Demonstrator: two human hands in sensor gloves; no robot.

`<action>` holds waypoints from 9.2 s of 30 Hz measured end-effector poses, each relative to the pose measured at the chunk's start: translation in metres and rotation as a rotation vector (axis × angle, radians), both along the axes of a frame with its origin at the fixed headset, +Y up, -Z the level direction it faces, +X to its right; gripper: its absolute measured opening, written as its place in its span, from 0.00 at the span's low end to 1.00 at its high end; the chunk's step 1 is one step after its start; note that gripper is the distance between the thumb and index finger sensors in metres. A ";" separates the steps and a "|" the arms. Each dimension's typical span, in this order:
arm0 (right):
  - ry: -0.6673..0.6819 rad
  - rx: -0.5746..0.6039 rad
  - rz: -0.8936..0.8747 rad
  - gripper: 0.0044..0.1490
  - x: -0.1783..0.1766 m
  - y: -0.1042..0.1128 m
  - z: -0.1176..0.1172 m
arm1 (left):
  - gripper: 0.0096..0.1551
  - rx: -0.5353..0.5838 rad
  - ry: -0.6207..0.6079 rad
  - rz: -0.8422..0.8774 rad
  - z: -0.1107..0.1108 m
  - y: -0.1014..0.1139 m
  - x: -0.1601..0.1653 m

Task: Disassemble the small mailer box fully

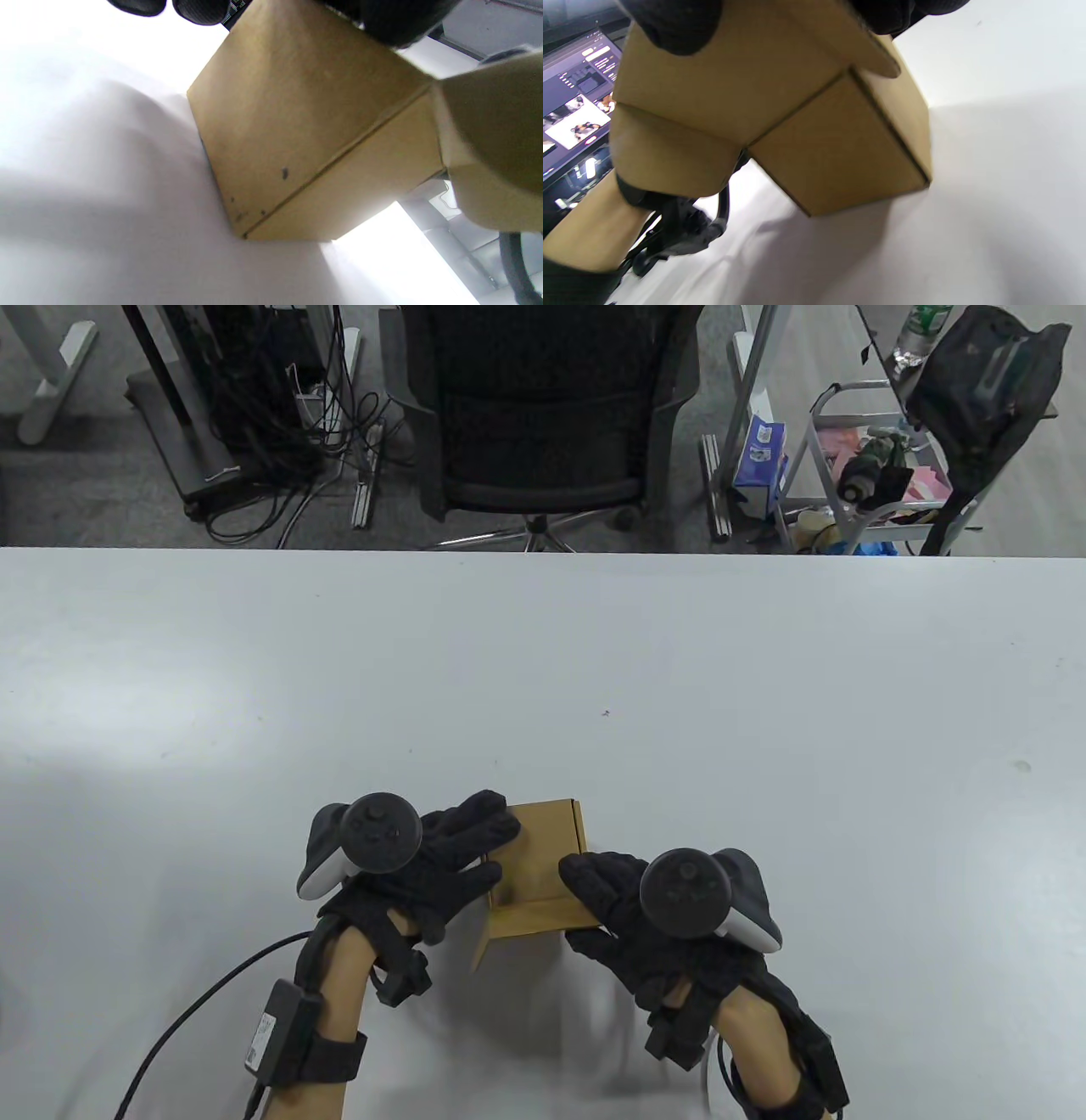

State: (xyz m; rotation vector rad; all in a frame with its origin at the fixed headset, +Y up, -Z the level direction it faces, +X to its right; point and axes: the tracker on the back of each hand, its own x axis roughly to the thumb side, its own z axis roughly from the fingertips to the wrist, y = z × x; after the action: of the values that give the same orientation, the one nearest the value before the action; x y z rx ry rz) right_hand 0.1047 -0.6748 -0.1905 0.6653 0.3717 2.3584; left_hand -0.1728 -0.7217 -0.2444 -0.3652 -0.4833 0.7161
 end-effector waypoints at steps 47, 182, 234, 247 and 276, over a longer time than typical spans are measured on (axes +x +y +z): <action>-0.508 0.875 0.066 0.49 -0.071 0.053 0.001 | 0.38 -0.133 0.018 0.241 0.001 -0.020 -0.009; -0.116 0.312 0.210 0.38 -0.056 -0.013 -0.006 | 0.51 -0.055 0.094 -0.103 0.010 -0.015 0.013; -0.626 0.207 0.524 0.41 0.012 -0.033 -0.059 | 0.50 -0.094 0.099 -0.088 0.010 -0.018 0.016; -0.700 0.205 0.511 0.42 0.019 -0.026 -0.058 | 0.51 -0.085 0.106 -0.106 0.011 -0.017 0.018; -0.444 -0.078 0.329 0.45 -0.001 -0.034 -0.019 | 0.48 -0.110 0.235 -0.181 0.020 -0.017 0.032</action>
State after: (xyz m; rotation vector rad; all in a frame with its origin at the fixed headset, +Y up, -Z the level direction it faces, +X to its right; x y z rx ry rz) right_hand 0.1036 -0.7088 -0.2098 0.0310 0.3925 2.6944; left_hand -0.1406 -0.7390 -0.2245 -0.4164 -0.1859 0.6020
